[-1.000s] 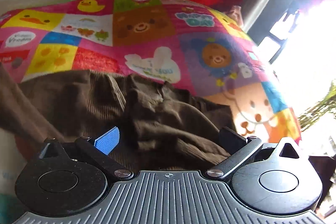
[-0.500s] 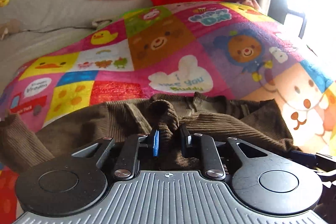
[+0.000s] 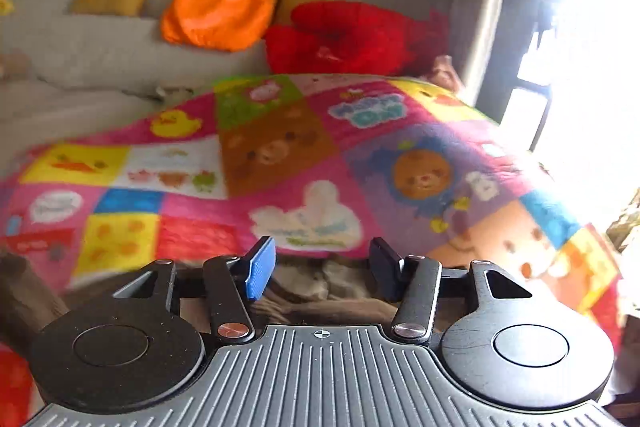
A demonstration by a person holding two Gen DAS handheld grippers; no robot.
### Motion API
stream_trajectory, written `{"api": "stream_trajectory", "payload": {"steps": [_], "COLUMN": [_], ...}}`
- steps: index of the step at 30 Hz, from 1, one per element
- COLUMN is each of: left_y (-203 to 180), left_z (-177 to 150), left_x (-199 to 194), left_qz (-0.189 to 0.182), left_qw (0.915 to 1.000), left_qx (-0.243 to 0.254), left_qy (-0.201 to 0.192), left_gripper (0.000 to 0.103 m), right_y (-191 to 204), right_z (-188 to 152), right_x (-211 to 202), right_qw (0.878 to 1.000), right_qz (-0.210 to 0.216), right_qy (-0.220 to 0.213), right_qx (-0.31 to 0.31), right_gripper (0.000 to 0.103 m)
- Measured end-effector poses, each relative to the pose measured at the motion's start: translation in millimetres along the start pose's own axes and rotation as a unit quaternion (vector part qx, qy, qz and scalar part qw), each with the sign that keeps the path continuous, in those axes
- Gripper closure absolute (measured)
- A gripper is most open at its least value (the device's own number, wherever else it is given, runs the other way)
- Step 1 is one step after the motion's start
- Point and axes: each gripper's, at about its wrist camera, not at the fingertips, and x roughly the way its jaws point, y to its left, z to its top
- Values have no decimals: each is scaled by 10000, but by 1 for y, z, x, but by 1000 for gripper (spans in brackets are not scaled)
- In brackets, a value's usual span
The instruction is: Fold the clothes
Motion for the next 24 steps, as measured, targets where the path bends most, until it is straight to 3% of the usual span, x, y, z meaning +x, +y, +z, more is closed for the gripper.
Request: {"api": "stream_trajectory", "payload": {"steps": [2, 4, 5, 6, 8, 9, 10, 12, 15, 18, 21, 22, 24], "left_y": [4, 12, 15, 18, 21, 20, 21, 26, 55, 119, 170, 182, 194], "left_z": [-10, -25, -30, -34, -39, -37, -32, -22, -5, 10, 7, 4, -1], "left_x": [21, 43, 47, 48, 46, 39, 28, 2, -20, -32, -40, -41, -37], "left_qz": [-176, 147, 260, 309, 382, 399, 575, 1160, 2326, 2941, 3152, 3121, 2897], "left_qw": [9982, 9955, 9949, 9948, 9948, 9953, 9960, 9928, 9717, 9530, 9339, 9311, 9345], "left_qx": [-339, -471, -432, -380, -285, -246, -130, 210, 362, -720, -1687, -1887, -2063], "left_qy": [461, 813, 872, 890, 897, 842, 679, 237, -210, -114, 32, 88, 168], "left_gripper": [44, 46, 51, 62, 62, 57, 40, 25, 14, 13, 13, 13, 12], "right_y": [0, 0, 0, -1, -1, -2, -2, -5, -6, -6, -4, -5, -6], "right_z": [0, 0, 0, 0, 0, 0, 1, 1, 1, 1, 1, 1, 1], "right_x": [0, -1, -1, -1, -1, -2, -2, -2, -2, -2, 0, 0, -1], "right_qw": [10000, 10000, 10000, 10000, 10000, 9999, 9999, 9998, 9996, 9996, 9998, 9998, 9997], "right_qz": [0, 10, 22, 36, 69, 85, 101, 146, 184, 175, 126, 130, 150], "right_qy": [0, -1, -1, -1, 1, 2, 4, -6, -16, -13, 3, 2, -4], "right_qx": [-1, 6, 12, 20, 42, 53, 68, 148, 221, 221, 158, 159, 182], "right_gripper": [0, 0, 0, 0, 0, 0, 0, 0, 0, 0, 0, 0, 0]}}
